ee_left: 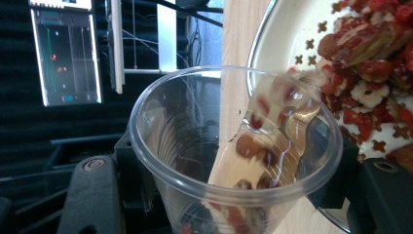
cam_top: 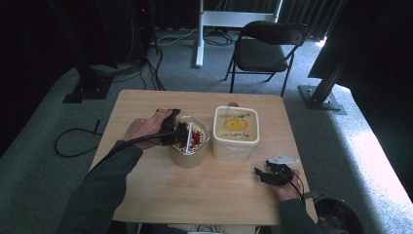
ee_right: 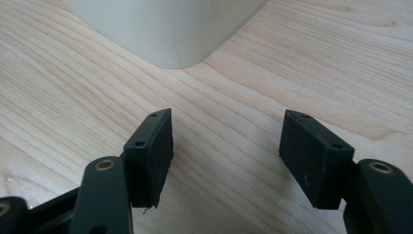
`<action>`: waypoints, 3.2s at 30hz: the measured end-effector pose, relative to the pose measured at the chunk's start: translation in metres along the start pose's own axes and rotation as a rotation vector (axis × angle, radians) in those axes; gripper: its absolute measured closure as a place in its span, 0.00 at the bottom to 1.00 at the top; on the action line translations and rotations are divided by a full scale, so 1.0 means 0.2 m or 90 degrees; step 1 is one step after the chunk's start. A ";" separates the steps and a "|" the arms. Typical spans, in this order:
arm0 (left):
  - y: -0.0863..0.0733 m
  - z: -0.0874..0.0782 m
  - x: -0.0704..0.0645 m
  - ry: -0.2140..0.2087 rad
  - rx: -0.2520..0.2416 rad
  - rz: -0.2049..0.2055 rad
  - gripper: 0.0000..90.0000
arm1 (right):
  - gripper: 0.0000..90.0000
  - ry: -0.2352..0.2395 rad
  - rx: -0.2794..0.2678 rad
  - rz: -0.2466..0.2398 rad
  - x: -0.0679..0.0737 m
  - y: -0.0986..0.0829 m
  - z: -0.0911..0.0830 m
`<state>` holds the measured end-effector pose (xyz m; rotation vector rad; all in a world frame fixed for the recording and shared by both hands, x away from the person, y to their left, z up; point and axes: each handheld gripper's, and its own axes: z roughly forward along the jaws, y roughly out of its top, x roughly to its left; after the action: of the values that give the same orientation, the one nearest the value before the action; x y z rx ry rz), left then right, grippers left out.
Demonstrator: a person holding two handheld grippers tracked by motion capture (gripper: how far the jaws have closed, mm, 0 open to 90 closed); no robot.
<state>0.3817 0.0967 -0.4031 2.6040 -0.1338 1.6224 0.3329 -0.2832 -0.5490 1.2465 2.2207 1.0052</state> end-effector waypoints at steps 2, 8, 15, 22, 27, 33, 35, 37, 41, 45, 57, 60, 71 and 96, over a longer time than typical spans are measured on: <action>0.01 0.00 0.00 0.004 0.006 0.016 0.39 | 0.40 0.000 0.001 -0.001 0.00 0.00 0.00; 0.01 -0.01 -0.01 0.010 0.019 0.052 0.39 | 0.40 0.000 0.000 -0.001 0.00 0.00 0.00; 0.00 -0.03 0.00 0.031 0.038 0.096 0.39 | 0.40 0.000 0.000 -0.001 0.00 0.00 0.00; 0.00 -0.05 -0.01 0.045 0.042 0.130 0.39 | 0.40 0.000 0.000 -0.001 0.00 0.00 0.00; 0.02 -0.06 -0.03 0.054 0.048 0.165 0.39 | 0.40 0.001 0.000 -0.002 0.00 0.00 0.00; -0.01 -0.03 0.00 0.055 0.061 0.153 0.39 | 0.40 0.001 0.000 -0.004 0.00 0.00 0.00; 0.01 -0.05 -0.01 0.055 0.043 0.157 0.40 | 0.40 0.002 0.000 -0.003 0.00 0.00 0.00; 0.00 -0.03 0.01 0.060 0.054 0.155 0.40 | 0.40 0.002 0.000 -0.003 0.00 0.00 0.00; 0.00 -0.06 0.01 0.066 0.041 0.152 0.40 | 0.40 0.003 0.000 -0.004 0.00 0.00 0.00; -0.03 -0.04 0.05 0.081 0.065 0.126 0.40 | 0.40 0.004 0.000 -0.005 0.00 0.00 0.00; -0.03 -0.04 0.04 0.074 0.055 0.106 0.41 | 0.40 0.006 -0.001 -0.005 0.01 0.00 0.00; -0.03 -0.04 0.02 0.075 0.059 0.128 0.41 | 0.40 0.006 -0.001 -0.007 0.01 0.00 0.00; 0.00 -0.06 -0.02 0.080 0.056 0.194 0.42 | 0.40 0.007 0.000 -0.006 0.01 0.00 0.00; -0.04 -0.05 0.01 0.109 0.066 0.188 0.42 | 0.40 0.009 0.000 -0.009 0.01 0.00 0.00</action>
<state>0.3745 0.1064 -0.3962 2.6034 -0.4555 1.9886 0.3327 -0.2815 -0.5490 1.2256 2.2368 1.0118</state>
